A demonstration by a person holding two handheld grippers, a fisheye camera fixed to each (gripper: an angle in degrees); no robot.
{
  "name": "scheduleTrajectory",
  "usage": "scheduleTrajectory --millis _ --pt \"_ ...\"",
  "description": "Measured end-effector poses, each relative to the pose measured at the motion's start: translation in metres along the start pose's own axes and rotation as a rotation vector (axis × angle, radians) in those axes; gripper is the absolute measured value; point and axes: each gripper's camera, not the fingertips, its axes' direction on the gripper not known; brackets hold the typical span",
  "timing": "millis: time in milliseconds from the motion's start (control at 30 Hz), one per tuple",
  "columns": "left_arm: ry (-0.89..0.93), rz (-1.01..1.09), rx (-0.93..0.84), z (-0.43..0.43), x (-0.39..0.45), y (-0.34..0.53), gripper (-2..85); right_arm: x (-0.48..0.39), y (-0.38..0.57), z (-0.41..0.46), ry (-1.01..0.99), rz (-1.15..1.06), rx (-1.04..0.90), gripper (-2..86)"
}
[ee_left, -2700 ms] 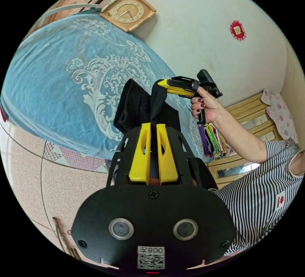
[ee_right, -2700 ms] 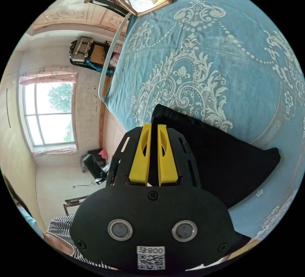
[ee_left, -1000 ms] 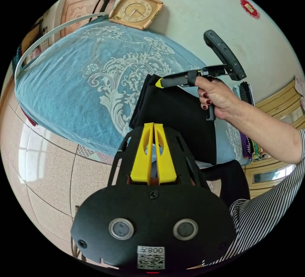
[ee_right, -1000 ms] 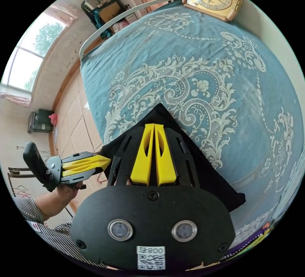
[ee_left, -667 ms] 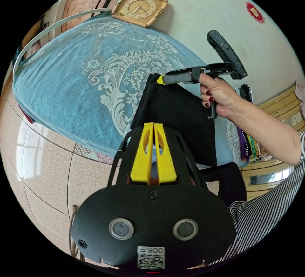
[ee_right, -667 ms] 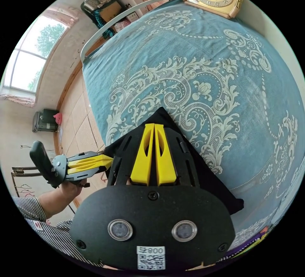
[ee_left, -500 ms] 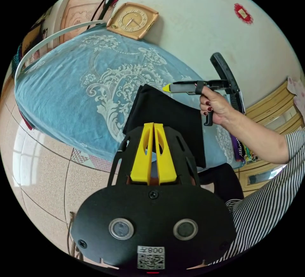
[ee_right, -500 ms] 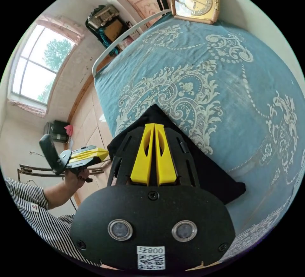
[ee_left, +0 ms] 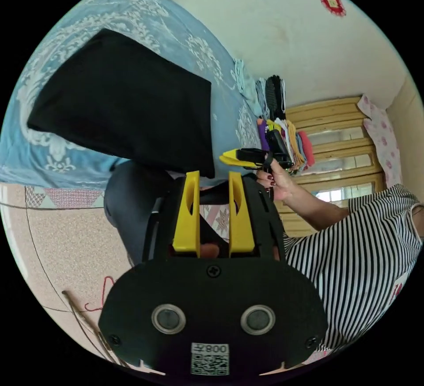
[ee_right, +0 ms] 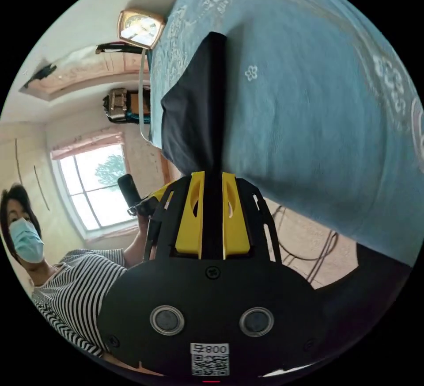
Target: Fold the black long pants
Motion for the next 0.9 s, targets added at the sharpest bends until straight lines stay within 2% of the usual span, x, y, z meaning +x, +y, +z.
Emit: scheduleTrajectory --millis 133,367,700,900 --pt "0.005 -0.027 -0.139 0.032 -0.004 -0.023 9.2 0.055 0.001 0.029 -0.123 0.047 -0.021 8.0" --pt "0.056 -0.167 -0.173 0.060 -0.024 -0.039 5.2 0.129 0.008 0.060 -0.197 0.084 0.005 8.5" --pt "0.112 -0.163 -0.101 0.064 -0.034 -0.026 2.0 0.201 0.000 0.112 -0.319 0.100 -0.009 10.0" --pt "0.137 -0.172 -0.082 0.061 -0.045 -0.013 2.4 0.234 -0.011 0.145 -0.363 0.100 -0.033 7.0"
